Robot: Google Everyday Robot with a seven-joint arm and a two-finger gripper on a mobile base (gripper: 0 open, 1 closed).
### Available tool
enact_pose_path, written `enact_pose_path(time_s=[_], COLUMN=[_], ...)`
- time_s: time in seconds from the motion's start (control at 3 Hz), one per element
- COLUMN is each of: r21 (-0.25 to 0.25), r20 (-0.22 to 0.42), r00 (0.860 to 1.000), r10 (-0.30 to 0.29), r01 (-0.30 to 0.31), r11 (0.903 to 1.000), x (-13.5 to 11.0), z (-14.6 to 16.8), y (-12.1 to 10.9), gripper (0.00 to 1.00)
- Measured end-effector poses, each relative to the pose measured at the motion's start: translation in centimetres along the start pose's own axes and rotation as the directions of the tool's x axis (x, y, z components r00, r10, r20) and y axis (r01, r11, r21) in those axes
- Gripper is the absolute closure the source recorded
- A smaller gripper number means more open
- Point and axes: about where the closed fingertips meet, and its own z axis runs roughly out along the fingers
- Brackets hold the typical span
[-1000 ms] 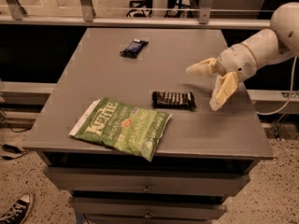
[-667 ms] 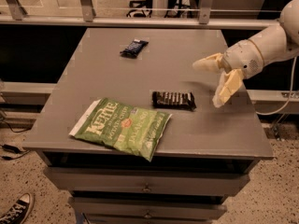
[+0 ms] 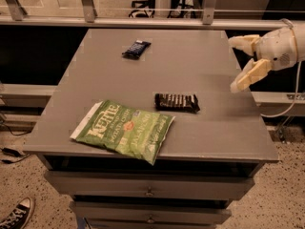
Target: Move rxbar chocolate near green jalapeno chip bag
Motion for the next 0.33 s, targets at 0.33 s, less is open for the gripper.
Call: enact_pose_path(time_s=[0.33], r21=[0.033], r20=[0.008], r00=[1.000], r10=[-0.001], r01=[0.000], r11=[0.9995], x=[-0.21], z=[0.19], y=[-0.93], gripper=[0.00])
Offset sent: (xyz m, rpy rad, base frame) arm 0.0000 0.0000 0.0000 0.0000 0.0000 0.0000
